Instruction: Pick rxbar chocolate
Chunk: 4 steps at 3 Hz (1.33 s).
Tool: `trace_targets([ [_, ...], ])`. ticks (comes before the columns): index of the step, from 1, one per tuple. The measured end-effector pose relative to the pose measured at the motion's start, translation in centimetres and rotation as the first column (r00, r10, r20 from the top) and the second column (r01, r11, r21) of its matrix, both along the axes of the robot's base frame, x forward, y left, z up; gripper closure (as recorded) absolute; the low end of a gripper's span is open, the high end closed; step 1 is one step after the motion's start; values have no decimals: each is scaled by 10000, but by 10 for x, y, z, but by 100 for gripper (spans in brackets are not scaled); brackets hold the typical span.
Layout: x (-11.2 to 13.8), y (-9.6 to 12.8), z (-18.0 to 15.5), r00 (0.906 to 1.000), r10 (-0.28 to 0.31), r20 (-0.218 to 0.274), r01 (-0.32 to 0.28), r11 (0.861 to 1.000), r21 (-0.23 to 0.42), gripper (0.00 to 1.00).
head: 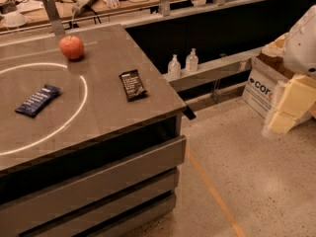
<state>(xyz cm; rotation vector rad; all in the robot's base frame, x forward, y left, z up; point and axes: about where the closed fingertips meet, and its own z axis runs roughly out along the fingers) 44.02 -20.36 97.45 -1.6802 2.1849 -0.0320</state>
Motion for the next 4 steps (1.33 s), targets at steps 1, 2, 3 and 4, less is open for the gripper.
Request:
trace_targets([
  [1,5,44,-13,9982,232,551,-322,9849,1703,0],
  [2,16,79,-26,9922,102,1241,-443,9605,2748,0],
  [3,33,82,-15,9808,-233,1938,-352,9555,2929,0],
  [4,33,82,-15,9808,-233,1938,-352,9555,2929,0],
])
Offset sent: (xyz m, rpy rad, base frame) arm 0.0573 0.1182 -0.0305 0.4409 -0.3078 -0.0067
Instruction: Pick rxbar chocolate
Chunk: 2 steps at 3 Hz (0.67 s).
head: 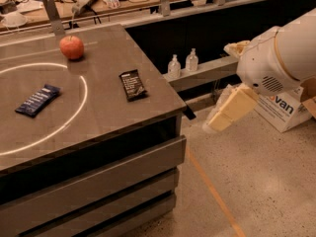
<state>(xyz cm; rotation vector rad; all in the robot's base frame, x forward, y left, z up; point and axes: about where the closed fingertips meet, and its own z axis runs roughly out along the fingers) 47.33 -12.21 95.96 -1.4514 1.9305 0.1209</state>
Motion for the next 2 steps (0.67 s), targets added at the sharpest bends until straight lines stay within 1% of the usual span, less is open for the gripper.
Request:
trace_targets([
  [1,10,14,-5,9987,-483,185,470,9968,646,0],
  [2,29,62,-37,9934,-1104,-319,1147,9716,2070,0],
])
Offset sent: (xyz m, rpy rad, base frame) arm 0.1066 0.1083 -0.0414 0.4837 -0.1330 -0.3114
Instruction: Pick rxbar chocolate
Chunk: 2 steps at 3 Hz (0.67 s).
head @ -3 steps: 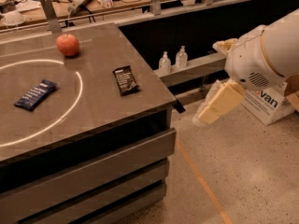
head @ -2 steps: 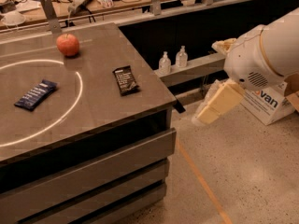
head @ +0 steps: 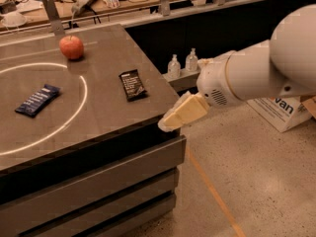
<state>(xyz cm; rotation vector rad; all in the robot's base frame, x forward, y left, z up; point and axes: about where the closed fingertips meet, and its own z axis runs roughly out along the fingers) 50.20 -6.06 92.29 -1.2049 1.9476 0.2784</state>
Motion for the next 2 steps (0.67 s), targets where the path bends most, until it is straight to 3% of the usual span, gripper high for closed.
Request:
trace_targets([
  [1,27,48,-20,9995,-309,15,305,9923,1203,0],
  [2,60,86,-29,9962,-329,805,171,9817,1899,0],
])
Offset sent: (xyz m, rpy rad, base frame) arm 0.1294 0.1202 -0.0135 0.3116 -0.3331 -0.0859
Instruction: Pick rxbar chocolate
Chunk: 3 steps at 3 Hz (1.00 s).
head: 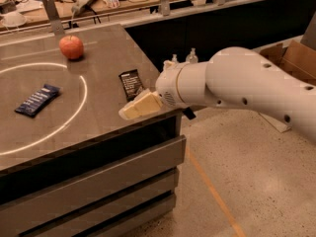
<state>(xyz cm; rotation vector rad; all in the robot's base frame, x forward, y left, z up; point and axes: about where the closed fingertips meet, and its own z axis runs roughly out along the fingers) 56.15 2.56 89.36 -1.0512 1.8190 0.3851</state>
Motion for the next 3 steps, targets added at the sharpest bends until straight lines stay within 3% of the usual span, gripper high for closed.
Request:
trace_targets([
  [1,31,24,-5,9947,-251,999,210,9989,420,0],
  [2,59,33,-5,9829,-828,1643,680,9932,942,0],
  [3,87,35,-13,9758,-1684,1396,1414,9726,1847,0],
])
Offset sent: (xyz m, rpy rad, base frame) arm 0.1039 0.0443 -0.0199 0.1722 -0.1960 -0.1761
